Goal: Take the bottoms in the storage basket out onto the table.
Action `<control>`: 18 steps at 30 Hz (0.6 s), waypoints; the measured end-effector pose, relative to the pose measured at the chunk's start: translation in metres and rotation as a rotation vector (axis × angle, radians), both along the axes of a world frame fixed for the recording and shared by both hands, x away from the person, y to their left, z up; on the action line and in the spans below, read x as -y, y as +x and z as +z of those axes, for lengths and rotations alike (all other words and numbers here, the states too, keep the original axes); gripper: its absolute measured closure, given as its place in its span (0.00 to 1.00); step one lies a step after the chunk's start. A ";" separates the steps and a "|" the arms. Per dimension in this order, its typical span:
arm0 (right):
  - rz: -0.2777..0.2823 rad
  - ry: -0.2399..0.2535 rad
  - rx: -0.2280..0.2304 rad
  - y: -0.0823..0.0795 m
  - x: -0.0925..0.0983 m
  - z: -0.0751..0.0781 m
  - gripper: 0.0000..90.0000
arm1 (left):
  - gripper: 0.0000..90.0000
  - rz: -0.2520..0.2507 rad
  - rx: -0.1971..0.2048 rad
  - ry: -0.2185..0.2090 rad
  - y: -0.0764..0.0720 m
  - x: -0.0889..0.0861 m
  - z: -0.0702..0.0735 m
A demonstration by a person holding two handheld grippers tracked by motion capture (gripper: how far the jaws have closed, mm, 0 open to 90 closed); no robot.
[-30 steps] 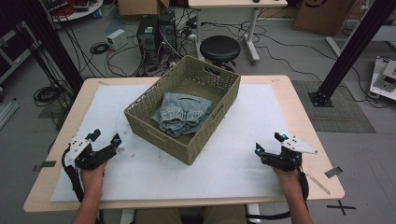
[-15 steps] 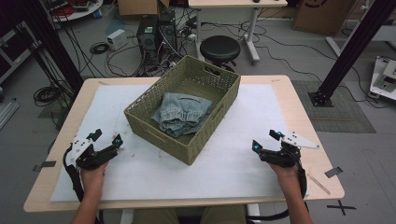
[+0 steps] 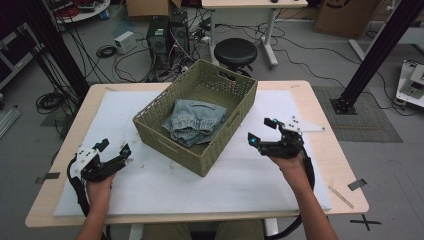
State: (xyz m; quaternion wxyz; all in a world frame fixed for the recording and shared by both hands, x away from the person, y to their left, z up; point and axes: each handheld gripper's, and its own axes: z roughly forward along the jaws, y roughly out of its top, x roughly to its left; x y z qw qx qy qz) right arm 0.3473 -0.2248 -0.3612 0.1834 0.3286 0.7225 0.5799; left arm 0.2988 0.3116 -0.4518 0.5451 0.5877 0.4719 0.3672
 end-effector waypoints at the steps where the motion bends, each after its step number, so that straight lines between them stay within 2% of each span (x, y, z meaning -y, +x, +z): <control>1: 0.009 -0.011 0.006 0.004 -0.006 0.006 0.14 | 0.21 -0.001 0.002 0.001 0.000 0.000 0.000; 2: 0.030 -0.028 0.015 0.012 -0.018 0.017 0.14 | 0.21 -0.003 0.002 0.002 0.000 0.000 0.000; 3: 0.030 -0.028 0.015 0.012 -0.018 0.017 0.14 | 0.21 -0.006 0.003 0.004 0.000 0.000 0.000; 4: 0.050 -0.036 0.018 0.019 -0.030 0.026 0.14 | 0.21 -0.007 0.006 0.000 0.000 0.000 0.000; 6: 0.063 -0.042 0.015 0.027 -0.042 0.033 0.14 | 0.21 -0.012 0.005 -0.002 0.000 0.000 0.000; 7: 0.063 -0.042 0.015 0.027 -0.042 0.033 0.14 | 0.21 -0.014 0.005 -0.002 0.000 0.000 0.000; 8: 0.078 -0.063 0.010 0.034 -0.054 0.039 0.14 | 0.21 -0.014 0.005 -0.003 0.000 0.000 0.000; 9: 0.091 -0.064 0.000 0.038 -0.059 0.041 0.14 | 0.21 -0.015 0.005 -0.004 0.000 -0.001 0.000; 10: 0.091 -0.064 0.000 0.038 -0.059 0.041 0.14 | 0.21 -0.017 0.006 -0.006 0.000 -0.001 0.000; 12: 0.106 -0.068 -0.008 0.049 -0.075 0.047 0.14 | 0.21 -0.016 0.007 -0.006 0.000 -0.001 0.000; 15: 0.116 -0.085 -0.018 0.058 -0.085 0.050 0.14 | 0.21 -0.016 0.005 -0.004 0.000 -0.001 0.000; 18: 0.142 -0.122 -0.044 0.074 -0.108 0.053 0.14 | 0.21 -0.017 0.002 -0.010 0.000 -0.001 0.000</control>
